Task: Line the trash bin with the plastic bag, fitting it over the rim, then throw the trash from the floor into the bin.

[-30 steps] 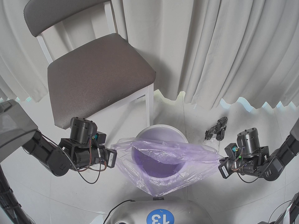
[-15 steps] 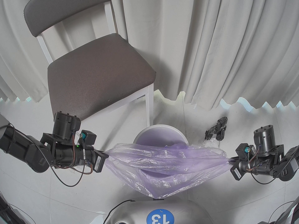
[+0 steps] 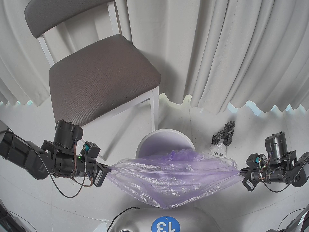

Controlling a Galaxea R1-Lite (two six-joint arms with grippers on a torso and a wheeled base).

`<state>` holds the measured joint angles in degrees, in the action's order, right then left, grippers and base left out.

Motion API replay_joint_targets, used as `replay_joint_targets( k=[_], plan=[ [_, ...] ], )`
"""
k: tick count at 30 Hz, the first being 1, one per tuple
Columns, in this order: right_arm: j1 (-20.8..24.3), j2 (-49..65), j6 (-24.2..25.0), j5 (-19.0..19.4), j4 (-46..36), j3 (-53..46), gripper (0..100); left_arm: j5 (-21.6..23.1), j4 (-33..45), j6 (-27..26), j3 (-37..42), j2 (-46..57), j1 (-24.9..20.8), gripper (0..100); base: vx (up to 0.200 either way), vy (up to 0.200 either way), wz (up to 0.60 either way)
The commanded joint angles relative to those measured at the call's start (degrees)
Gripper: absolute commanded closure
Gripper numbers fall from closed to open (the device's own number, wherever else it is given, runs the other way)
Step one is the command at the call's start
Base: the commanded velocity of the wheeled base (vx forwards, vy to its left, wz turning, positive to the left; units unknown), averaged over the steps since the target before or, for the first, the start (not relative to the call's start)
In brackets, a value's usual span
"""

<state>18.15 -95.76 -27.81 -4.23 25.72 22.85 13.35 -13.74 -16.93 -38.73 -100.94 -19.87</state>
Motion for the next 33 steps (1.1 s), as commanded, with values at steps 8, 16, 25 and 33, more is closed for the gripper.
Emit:
replay_joint_targets(
  k=[8,16,25,33],
  plan=[
    [1.71,-11.91,4.16,-0.08,6.89,2.64,100,-0.96,-2.35,0.85,-3.02,-9.8,-0.34,100,0.0,0.0,0.0],
    [3.82,-23.86,14.89,-2.89,27.1,4.66,100,-6.41,-18.25,10.25,-3.55,-16.66,-2.81,100,0.0,0.0,0.0],
    [5.05,-34.67,20.34,-7.28,41.25,9.67,100,-11.06,-27.57,10.69,-3.81,-20.61,-2.45,100,0.0,0.0,0.0],
    [5.49,-36.25,22.01,-8.34,41.43,11.78,100,-14.14,-31.09,10.25,-4.69,-21.23,0.62,100,0.0,0.0,0.0]
  ],
)
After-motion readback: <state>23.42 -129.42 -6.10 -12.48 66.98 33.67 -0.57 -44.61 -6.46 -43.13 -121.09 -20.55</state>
